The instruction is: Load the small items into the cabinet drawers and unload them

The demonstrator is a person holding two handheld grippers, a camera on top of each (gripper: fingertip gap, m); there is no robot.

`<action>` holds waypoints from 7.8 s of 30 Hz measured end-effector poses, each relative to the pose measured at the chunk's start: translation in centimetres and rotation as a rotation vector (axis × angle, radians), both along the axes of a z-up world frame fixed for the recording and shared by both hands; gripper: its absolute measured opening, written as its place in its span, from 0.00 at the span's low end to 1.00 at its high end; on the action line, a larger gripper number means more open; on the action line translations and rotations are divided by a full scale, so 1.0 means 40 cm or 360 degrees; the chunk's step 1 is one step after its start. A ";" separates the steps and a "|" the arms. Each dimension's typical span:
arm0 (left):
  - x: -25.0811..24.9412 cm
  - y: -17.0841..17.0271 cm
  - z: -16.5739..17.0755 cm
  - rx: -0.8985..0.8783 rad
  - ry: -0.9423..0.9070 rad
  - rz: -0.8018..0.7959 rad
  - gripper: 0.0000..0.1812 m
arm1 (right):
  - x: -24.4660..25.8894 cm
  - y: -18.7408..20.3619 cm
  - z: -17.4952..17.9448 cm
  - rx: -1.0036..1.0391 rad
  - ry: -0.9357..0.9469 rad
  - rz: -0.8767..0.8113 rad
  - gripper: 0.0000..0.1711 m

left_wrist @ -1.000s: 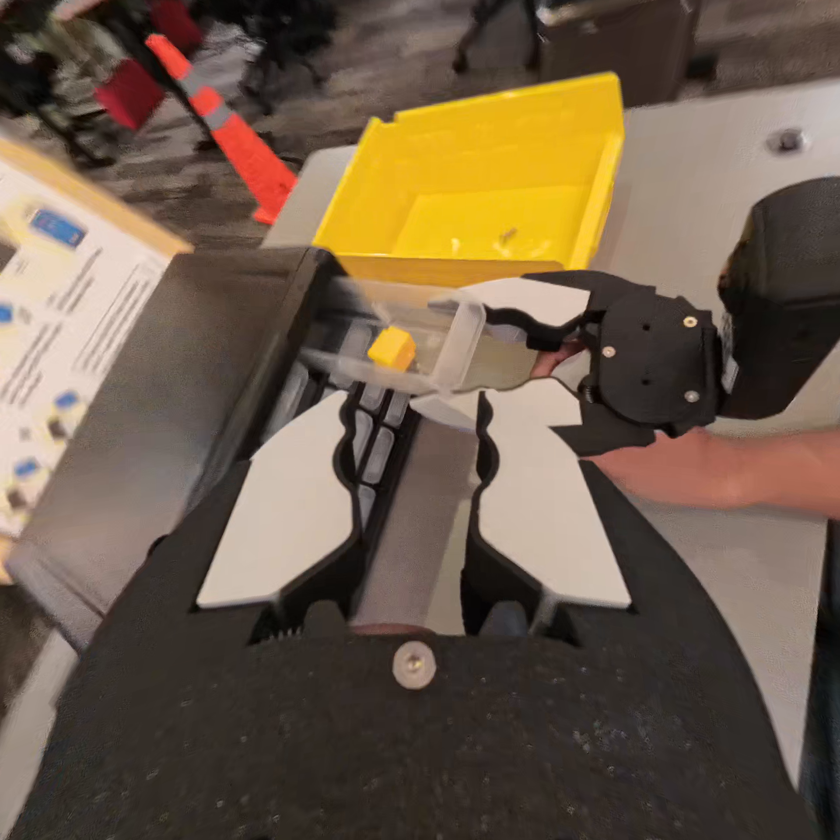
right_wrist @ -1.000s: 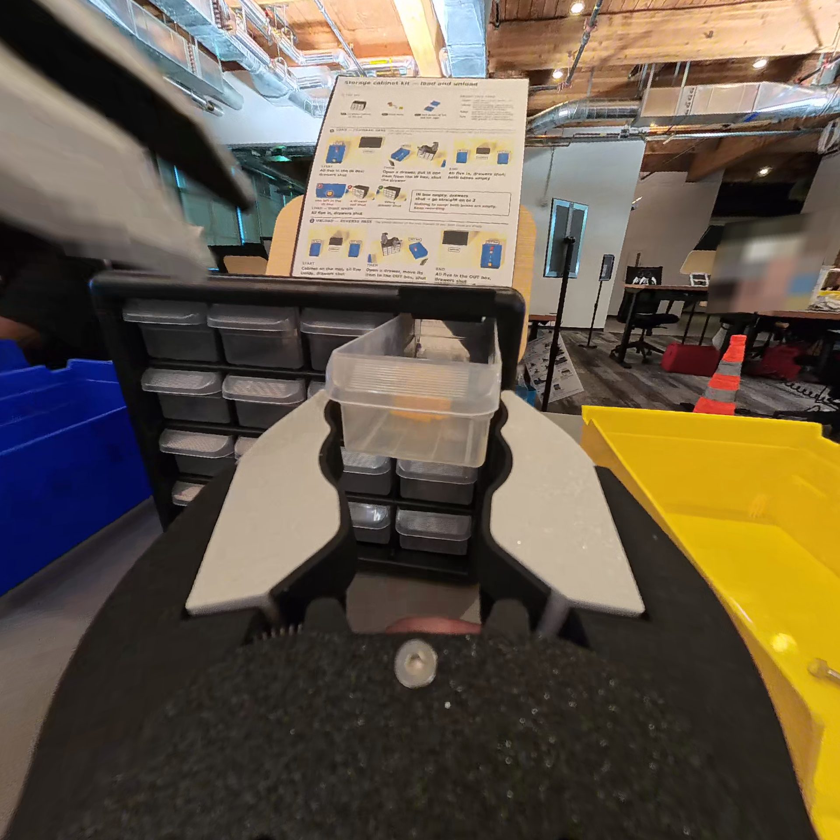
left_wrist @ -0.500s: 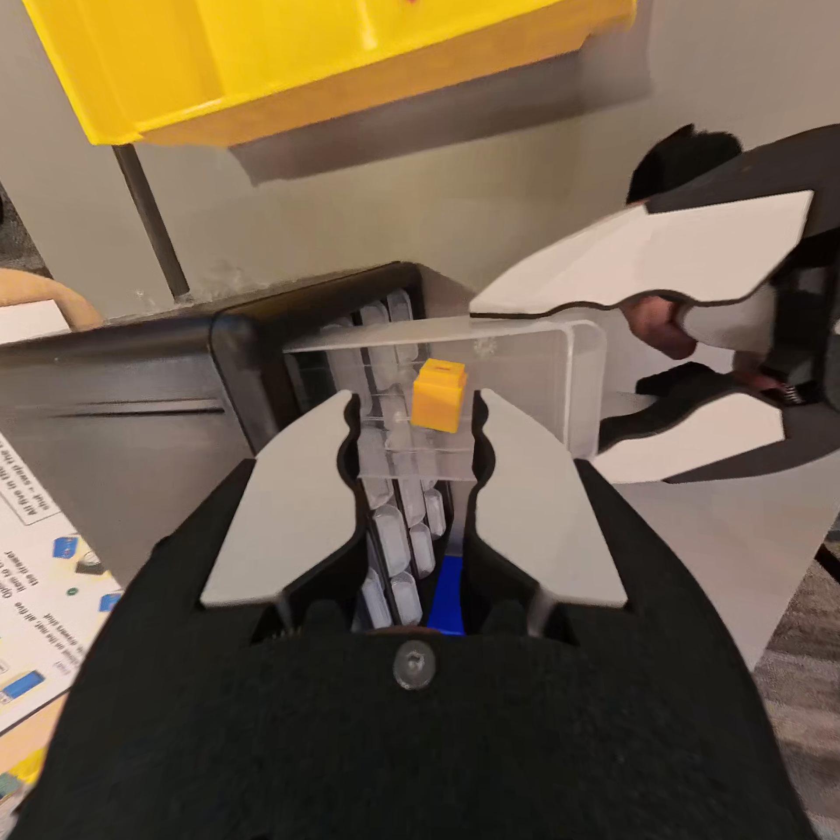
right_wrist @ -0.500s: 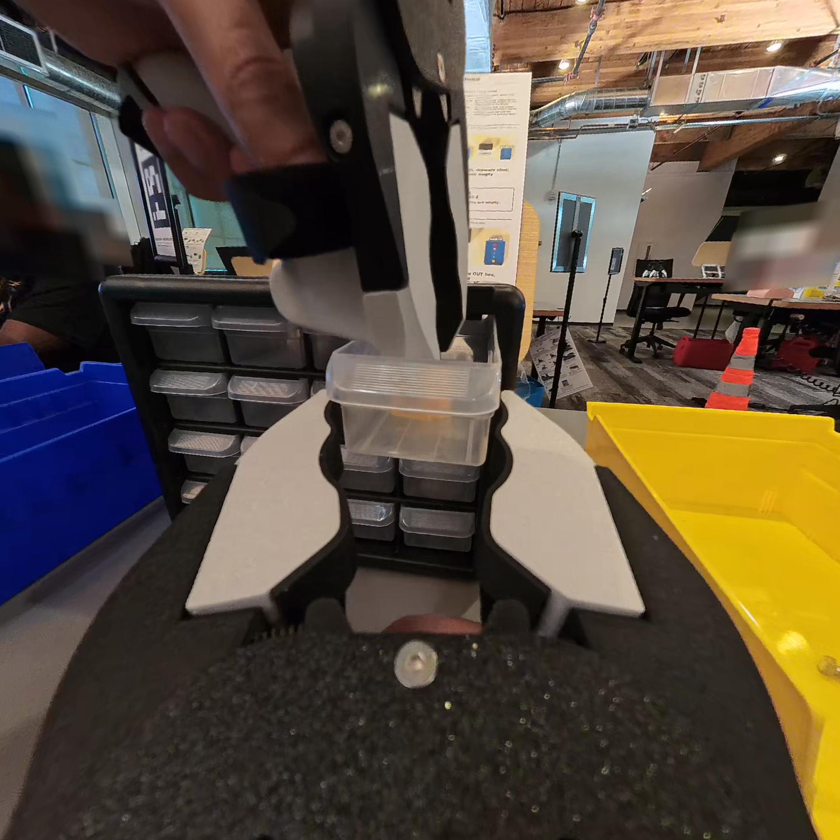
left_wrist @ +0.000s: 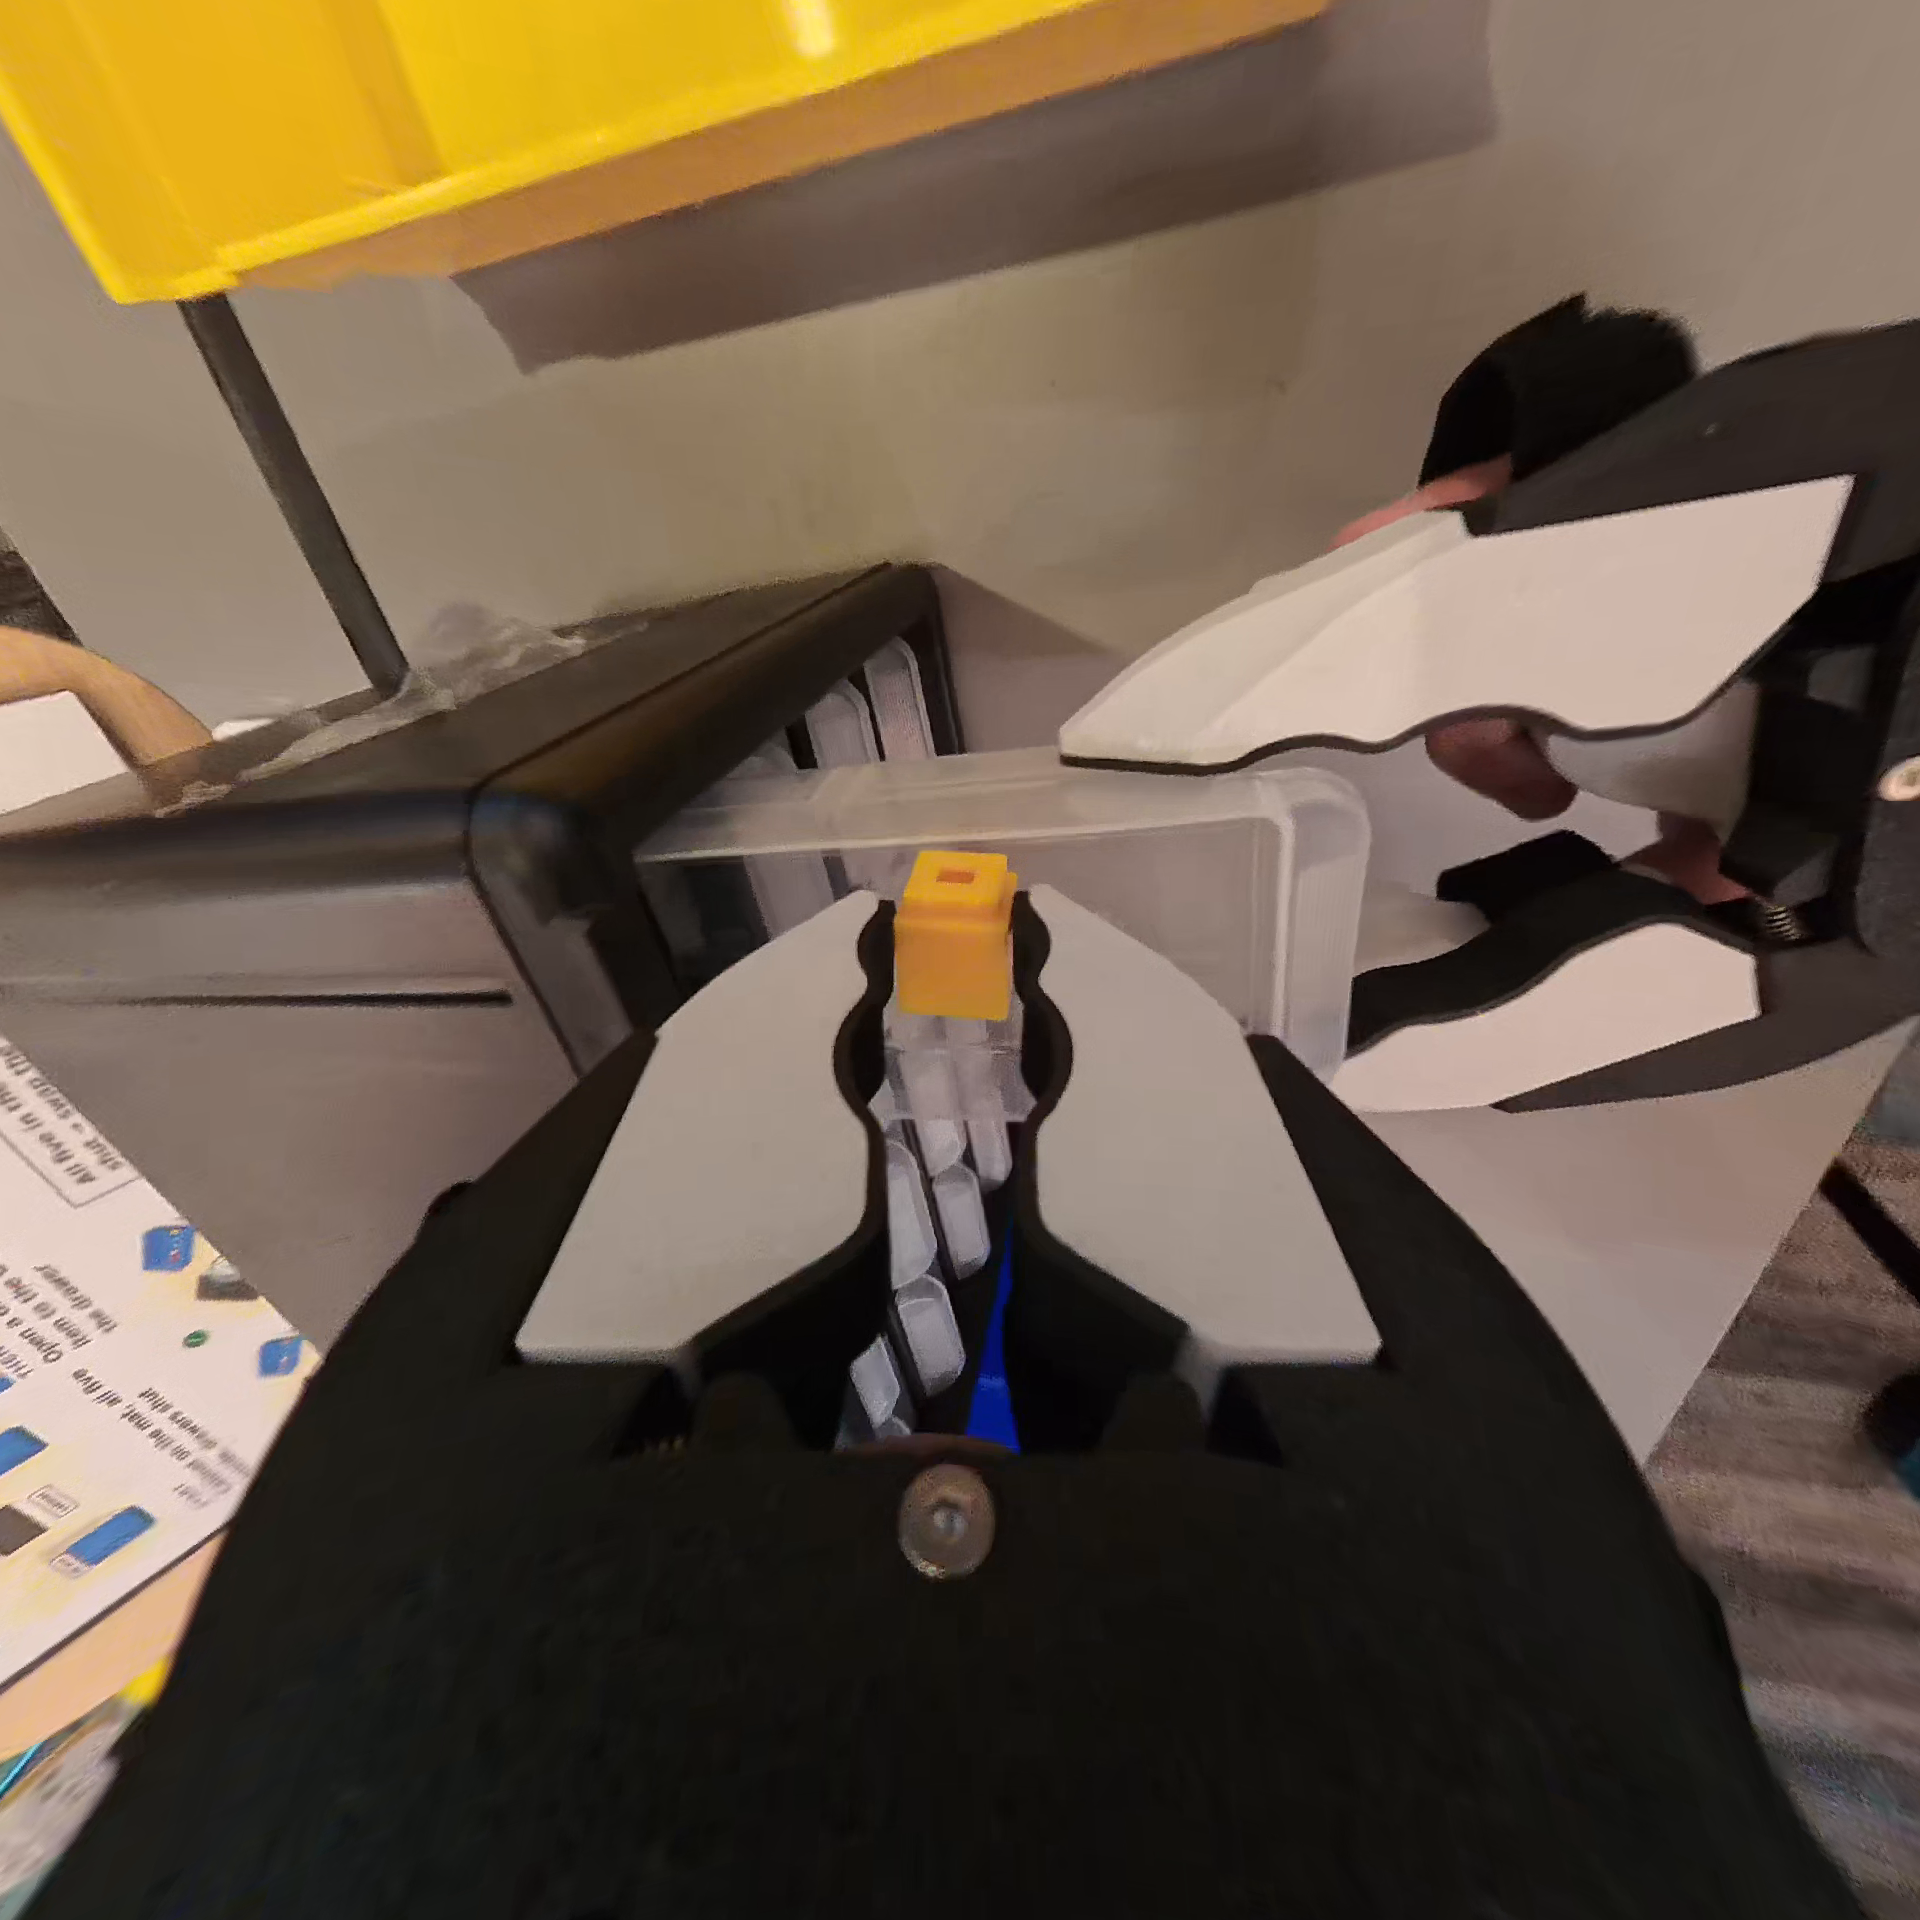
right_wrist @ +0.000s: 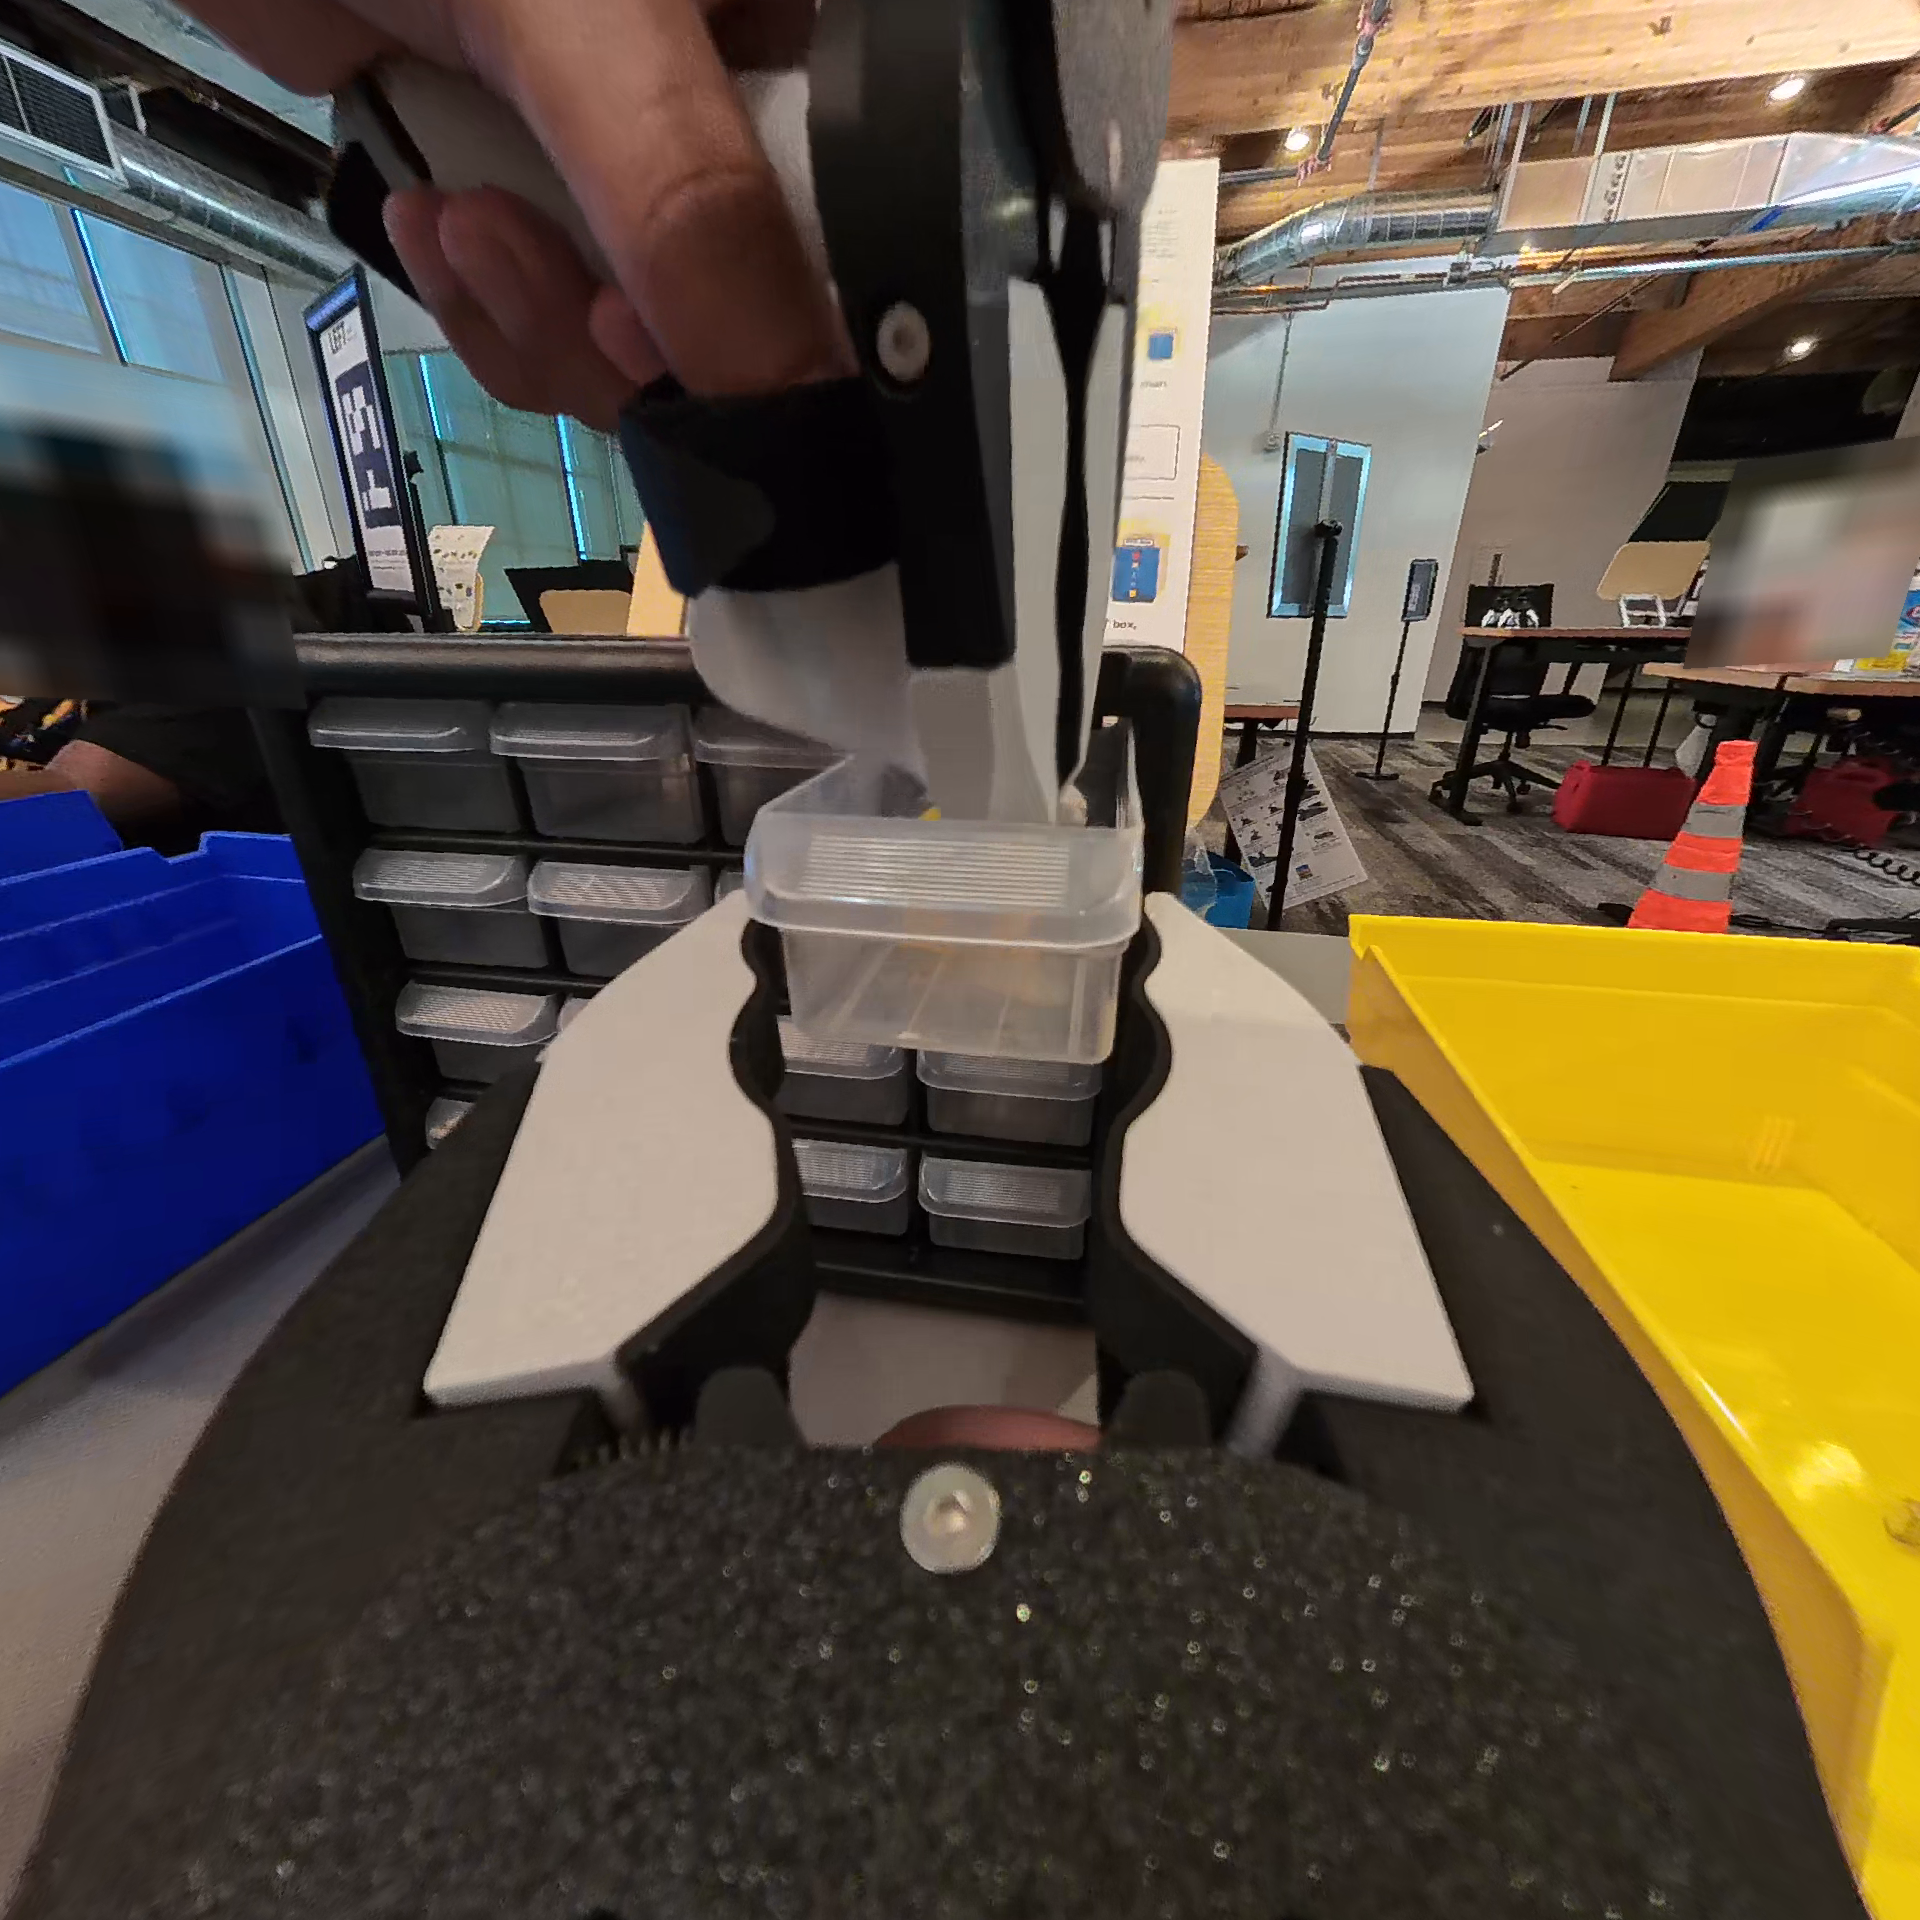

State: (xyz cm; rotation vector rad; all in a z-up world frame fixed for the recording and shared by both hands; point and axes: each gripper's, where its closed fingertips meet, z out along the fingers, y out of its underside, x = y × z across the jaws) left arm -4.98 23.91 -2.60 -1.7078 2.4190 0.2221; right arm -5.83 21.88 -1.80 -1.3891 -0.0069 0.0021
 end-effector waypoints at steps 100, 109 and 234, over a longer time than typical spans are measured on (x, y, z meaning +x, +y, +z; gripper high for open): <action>-0.310 -0.515 -0.294 -0.0612 -0.1930 0.1192 0.28 | 0.589 0.036 -0.424 -0.2365 -0.0516 0.0499 0.16; -0.346 -0.470 -0.305 -0.0406 -0.1915 0.1190 0.31 | 0.576 0.045 -0.382 -0.2251 -0.0504 0.0334 0.27; -0.151 0.006 -0.157 -0.0122 0.0151 0.0362 0.06 | -0.136 0.036 -0.150 -0.0398 -0.0036 0.0074 0.39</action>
